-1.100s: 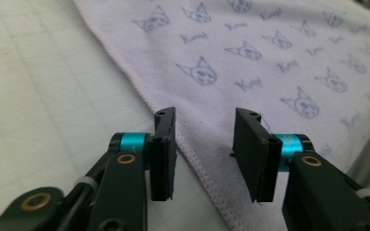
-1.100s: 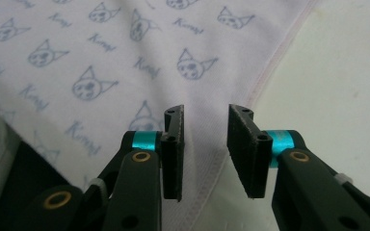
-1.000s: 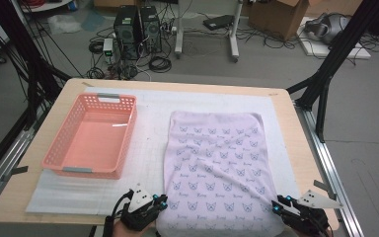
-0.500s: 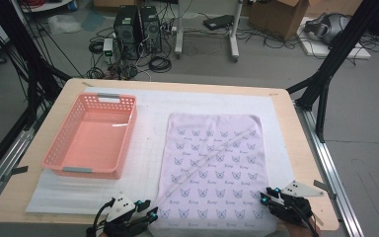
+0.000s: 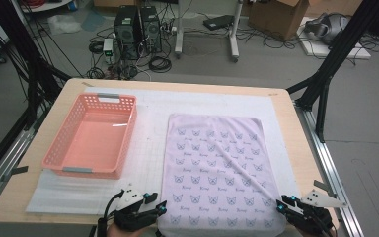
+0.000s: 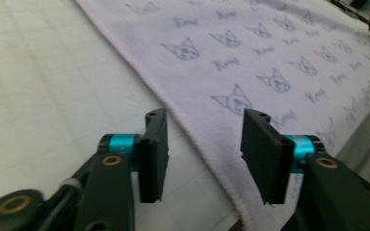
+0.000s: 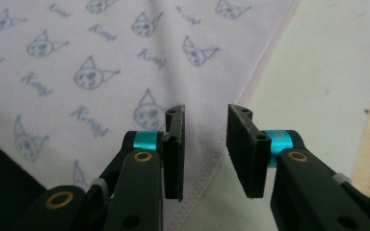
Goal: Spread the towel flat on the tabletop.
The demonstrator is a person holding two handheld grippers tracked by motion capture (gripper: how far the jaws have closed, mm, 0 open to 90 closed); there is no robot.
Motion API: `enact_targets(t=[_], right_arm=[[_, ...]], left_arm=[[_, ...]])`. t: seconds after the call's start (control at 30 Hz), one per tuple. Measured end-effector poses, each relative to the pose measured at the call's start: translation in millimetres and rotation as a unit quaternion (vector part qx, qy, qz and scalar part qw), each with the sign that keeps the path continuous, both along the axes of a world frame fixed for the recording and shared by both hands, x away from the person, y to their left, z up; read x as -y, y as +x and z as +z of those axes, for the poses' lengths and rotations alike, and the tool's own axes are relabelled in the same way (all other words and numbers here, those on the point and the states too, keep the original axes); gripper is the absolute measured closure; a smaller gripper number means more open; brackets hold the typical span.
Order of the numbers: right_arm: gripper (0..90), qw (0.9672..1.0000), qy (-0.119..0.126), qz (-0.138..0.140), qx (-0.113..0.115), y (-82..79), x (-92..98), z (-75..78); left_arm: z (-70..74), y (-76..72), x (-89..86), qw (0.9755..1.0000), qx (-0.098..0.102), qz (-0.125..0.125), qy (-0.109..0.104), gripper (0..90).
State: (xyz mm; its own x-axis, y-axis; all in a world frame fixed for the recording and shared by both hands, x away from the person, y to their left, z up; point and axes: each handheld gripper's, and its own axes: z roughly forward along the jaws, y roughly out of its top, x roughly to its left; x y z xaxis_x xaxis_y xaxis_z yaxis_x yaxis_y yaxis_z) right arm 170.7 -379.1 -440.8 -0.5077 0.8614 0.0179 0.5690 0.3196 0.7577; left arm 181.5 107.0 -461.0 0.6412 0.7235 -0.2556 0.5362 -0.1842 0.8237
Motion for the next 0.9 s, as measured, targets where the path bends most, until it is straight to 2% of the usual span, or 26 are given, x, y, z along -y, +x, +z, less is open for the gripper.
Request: enact_targets(t=[0.07, 0.13, 0.17, 0.2, 0.3, 0.4, 0.47, 0.53, 0.57, 0.6, 0.67, 0.73, 0.9], right_arm=[[65.2, 1.0000, 0.001, -0.006, 0.006, 0.7, -0.5, 0.8], [64.0, 0.9999, 0.000, -0.007, 0.008, 2.0, -0.7, 0.0], [63.9, 0.9999, 0.002, -0.010, 0.006, 2.4, -1.4, -0.6], [63.8, 0.9999, 0.001, -0.010, 0.007, 3.5, -1.4, -1.3], [63.5, 0.9999, 0.005, -0.013, 0.008, 5.9, -3.0, -1.1], [63.2, 0.9997, 0.012, -0.018, 0.011, 8.5, -4.7, -0.3], [62.9, 0.9996, 0.012, -0.021, 0.011, 11.1, -6.1, -0.8], [62.3, 0.9996, 0.014, -0.024, 0.009, 14.6, -7.4, -2.1], [61.8, 0.9995, 0.014, -0.028, 0.008, 16.4, -8.0, -2.7], [61.4, 0.9994, 0.015, -0.030, 0.006, 18.2, -8.6, -3.1], [61.4, 0.9993, 0.015, -0.032, 0.006, 21.6, -9.6, -3.7], [61.5, 0.9992, 0.017, -0.036, 0.003, 24.5, -10.1, -4.5], [64.9, 0.9987, 0.021, -0.046, -0.009, 34.6, -5.8, -7.9]], left_arm=[[-1.2, -1.4, 5.7, 0.9998, 0.012, 0.000, 0.014, 63.1], [-1.5, -3.8, 8.7, 0.9987, 0.031, 0.014, 0.039, 74.5], [-1.6, -3.8, 8.1, 0.9988, 0.030, 0.012, 0.037, 83.8], [-1.1, -3.8, 7.7, 0.9989, 0.027, 0.012, 0.037, 87.7], [2.5, -7.2, 2.6, 0.9984, 0.022, 0.013, 0.051, 88.6], [3.3, -16.4, -12.4, 0.9986, 0.011, 0.024, 0.046, 88.6], [3.8, -22.1, -18.1, 0.9988, 0.009, 0.020, 0.044, 88.5], [2.7, -23.9, -19.5, 0.9989, 0.011, 0.019, 0.040, 86.7], [2.1, -23.1, -19.8, 0.9992, 0.008, 0.019, 0.034, 82.0], [2.0, -22.2, -19.9, 0.9992, 0.011, 0.022, 0.031, 76.6], [2.2, -18.3, -20.9, 0.9990, 0.014, 0.037, 0.018, 56.9], [2.6, -12.9, -22.8, 0.9990, 0.021, 0.040, 0.002, 53.5], [4.9, 5.9, -20.6, 0.9988, 0.025, 0.040, -0.013, 49.8]])
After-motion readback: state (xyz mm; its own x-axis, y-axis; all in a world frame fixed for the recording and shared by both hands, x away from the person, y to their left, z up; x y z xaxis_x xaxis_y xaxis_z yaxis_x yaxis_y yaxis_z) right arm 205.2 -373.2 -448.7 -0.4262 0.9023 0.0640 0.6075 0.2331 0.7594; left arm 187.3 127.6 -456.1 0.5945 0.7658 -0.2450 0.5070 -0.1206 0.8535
